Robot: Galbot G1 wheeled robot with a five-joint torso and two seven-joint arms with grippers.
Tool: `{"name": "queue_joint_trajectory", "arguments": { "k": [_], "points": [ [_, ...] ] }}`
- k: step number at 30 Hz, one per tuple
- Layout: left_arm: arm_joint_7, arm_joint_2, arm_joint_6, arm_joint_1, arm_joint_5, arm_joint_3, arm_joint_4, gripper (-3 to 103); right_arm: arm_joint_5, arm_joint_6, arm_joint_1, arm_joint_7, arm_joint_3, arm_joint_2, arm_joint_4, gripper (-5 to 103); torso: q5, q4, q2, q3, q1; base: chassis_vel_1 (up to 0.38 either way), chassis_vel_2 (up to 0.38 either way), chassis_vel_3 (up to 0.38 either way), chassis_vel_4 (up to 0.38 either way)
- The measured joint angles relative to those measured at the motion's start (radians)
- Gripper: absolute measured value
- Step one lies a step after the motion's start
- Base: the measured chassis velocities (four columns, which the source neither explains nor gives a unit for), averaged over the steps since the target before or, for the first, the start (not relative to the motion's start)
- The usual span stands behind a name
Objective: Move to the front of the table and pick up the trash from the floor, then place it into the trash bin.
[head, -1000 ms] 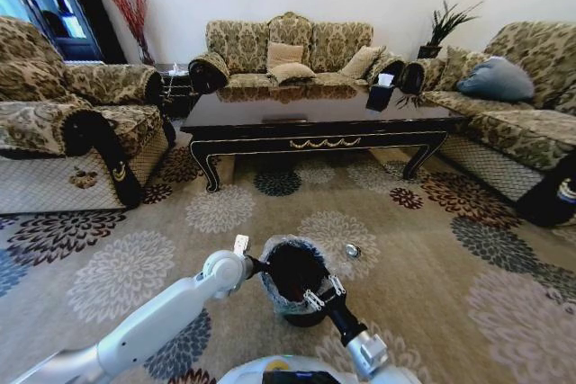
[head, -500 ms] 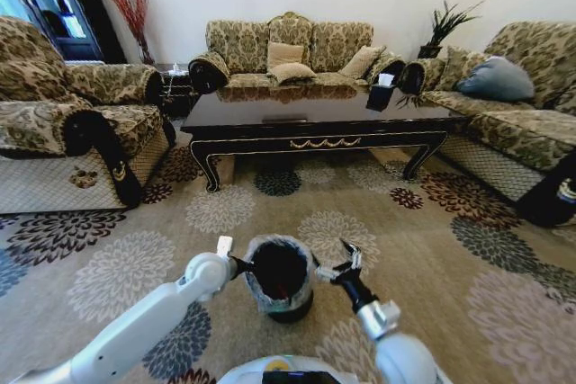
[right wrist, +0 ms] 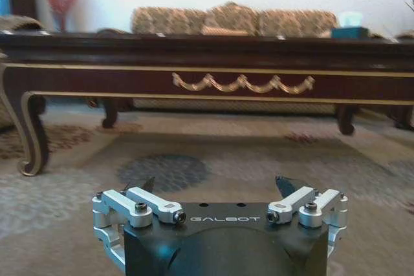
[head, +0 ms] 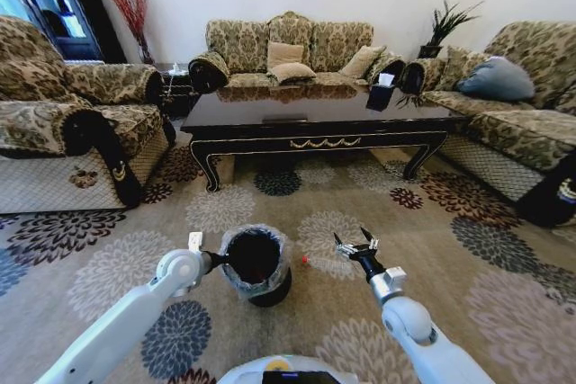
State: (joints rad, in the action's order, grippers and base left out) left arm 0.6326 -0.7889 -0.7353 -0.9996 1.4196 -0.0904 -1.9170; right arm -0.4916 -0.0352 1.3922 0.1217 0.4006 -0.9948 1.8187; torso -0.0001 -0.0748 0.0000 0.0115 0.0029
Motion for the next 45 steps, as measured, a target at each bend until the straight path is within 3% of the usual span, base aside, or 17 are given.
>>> {"name": "queue_joint_trajectory", "arguments": {
  "k": [8, 17, 19, 29, 45],
  "points": [
    [-0.009, -0.009, 0.0, 0.002, 0.003, -0.007, 0.01, 0, -0.102, 0.073, -0.145, 0.022, -0.018, 0.006, -0.183, 100, 0.0003, 0.0001, 0.0, 0.0, 0.0, 0.0, 0.0, 0.0, 0.0],
    [-0.012, -0.005, 0.0, -0.015, 0.008, -0.025, -0.001, 0, -0.101, 0.074, -0.237, -0.002, -0.039, -0.015, -0.371, 100, 0.0002, 0.0, 0.0, 0.0, 0.0, 0.0, 0.0, 0.0, 0.0],
    [-0.009, 0.001, 0.0, -0.019, 0.019, -0.034, -0.009, 0, -0.07, 0.048, -0.286, -0.026, -0.052, -0.035, -0.49, 100, 0.0002, 0.0001, 0.0, 0.0, 0.0, 0.0, 0.0, 0.0, 0.0],
    [0.005, 0.008, 0.0, -0.031, 0.035, -0.046, -0.019, 0, -0.012, 0.001, -0.344, -0.085, -0.078, -0.06, -0.697, 100, 0.0001, 0.0, 0.0, 0.0, 0.0, 0.0, 0.0, 0.0, 0.0],
    [0.011, 0.007, 0.0, -0.046, 0.037, -0.053, -0.024, 0, 0.036, -0.067, -0.433, -0.154, -0.118, -0.095, -0.885, 100, 0.0, 0.0001, 0.0, 0.0, 0.0, 0.0, 0.0, 0.0, 0.0]
  ]
}}
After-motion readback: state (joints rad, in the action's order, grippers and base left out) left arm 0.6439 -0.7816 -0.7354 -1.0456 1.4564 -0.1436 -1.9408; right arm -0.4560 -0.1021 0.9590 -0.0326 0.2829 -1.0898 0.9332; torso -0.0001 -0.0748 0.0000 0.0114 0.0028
